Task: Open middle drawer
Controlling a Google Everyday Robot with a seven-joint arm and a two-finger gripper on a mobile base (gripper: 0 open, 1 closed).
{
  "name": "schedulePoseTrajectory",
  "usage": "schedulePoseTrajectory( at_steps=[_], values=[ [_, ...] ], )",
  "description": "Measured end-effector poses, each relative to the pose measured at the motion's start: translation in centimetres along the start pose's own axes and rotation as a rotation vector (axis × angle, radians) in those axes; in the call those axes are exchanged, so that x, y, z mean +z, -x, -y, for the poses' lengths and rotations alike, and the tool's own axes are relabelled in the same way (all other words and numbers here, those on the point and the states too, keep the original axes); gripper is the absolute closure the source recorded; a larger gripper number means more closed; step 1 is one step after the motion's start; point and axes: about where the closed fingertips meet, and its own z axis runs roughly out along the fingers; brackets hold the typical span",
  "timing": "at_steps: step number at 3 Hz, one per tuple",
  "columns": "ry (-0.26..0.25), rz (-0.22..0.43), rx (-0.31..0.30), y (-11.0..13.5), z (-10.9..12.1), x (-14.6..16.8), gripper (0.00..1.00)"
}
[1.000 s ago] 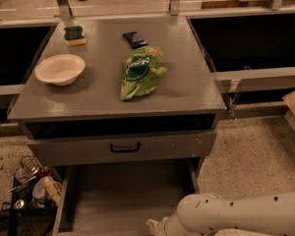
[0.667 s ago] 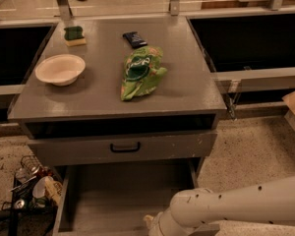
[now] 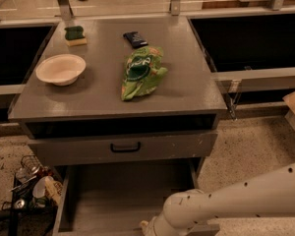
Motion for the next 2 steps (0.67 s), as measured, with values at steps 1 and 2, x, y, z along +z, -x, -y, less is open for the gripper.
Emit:
schedulePoseTrajectory(
  at_steps=[1, 2],
  values=[
    [0.061, -0.015, -0.014, -0.22, -0.88, 2.10, 0.00],
    [0.068, -0.012, -0.017, -0.18, -1.01, 2.11, 0.00]
  ],
)
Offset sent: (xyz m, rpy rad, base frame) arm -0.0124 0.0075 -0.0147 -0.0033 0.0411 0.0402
